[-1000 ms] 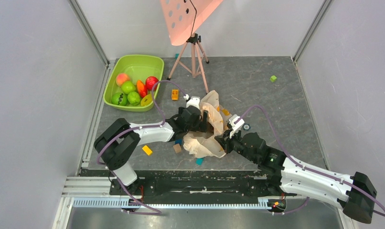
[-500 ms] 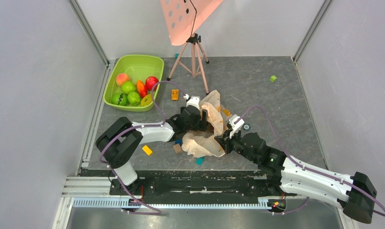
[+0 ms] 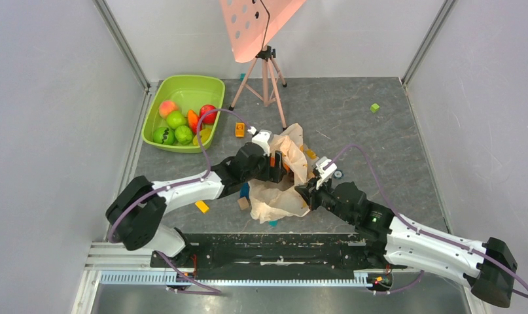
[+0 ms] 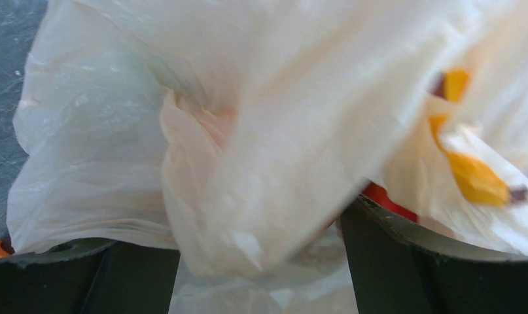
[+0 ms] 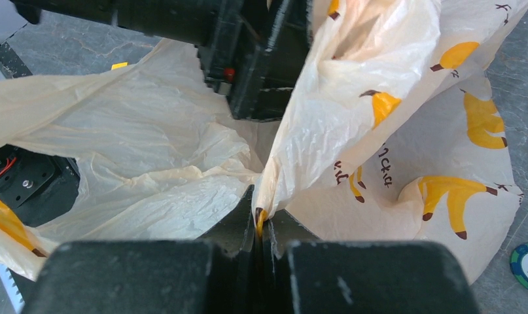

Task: Take the fake fruits out of the plastic bag
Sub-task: Take out the fake fruit from the plastic bag.

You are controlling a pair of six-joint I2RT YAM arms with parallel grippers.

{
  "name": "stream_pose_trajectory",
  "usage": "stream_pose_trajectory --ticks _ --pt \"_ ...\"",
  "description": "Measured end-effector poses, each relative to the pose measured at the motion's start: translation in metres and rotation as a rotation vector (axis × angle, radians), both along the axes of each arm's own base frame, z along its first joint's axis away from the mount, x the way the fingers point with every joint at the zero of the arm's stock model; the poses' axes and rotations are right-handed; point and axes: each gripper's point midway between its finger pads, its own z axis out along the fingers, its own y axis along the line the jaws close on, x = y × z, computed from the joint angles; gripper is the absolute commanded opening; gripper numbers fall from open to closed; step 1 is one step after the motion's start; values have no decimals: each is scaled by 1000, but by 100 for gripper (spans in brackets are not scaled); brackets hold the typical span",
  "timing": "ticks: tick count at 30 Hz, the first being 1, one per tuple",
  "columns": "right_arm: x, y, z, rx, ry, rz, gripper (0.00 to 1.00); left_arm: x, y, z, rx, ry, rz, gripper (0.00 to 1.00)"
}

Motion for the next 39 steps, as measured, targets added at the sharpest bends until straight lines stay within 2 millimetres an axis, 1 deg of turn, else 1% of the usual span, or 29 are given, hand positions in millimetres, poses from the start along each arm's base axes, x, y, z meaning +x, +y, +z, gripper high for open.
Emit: stream_pose_trajectory --ticks 2,6,13,16,20,23,26,28,30,32,33,35,37,39 --pt "2 -2 2 4 -7 -14 3 -8 -1 8 -11 7 -36 71" --pt "5 -7 6 13 -18 -47 3 -31 0 17 -19 51 -130 71" --pt "13 -14 8 6 -27 -108 3 -66 8 39 -50 96 -244 72" --pt "17 -16 16 15 -40 -133 4 -82 9 49 -69 108 -308 73" --pt "22 -15 28 30 -54 -154 4 -100 10 57 -97 140 -370 73" --pt "25 -15 33 32 -59 -168 4 -115 15 71 -126 146 -411 73" --pt "26 -15 31 21 -55 -175 4 -125 22 90 -151 126 -428 74" --pt "26 -15 27 7 -49 -175 4 -128 26 106 -168 100 -429 74" --pt "26 -15 24 -3 -43 -174 4 -128 28 129 -190 63 -427 74" --pt "26 -15 22 -10 -39 -173 4 -123 29 156 -215 17 -419 74" --pt "25 -15 21 -13 -37 -173 4 -118 30 170 -230 -11 -411 74" --pt "25 -16 20 -16 -34 -173 4 -108 33 191 -249 -54 -389 74" --pt "25 -16 19 -19 -31 -173 5 -96 38 208 -260 -92 -361 74" --pt "24 -17 19 -22 -28 -173 5 -80 43 221 -264 -121 -322 73"
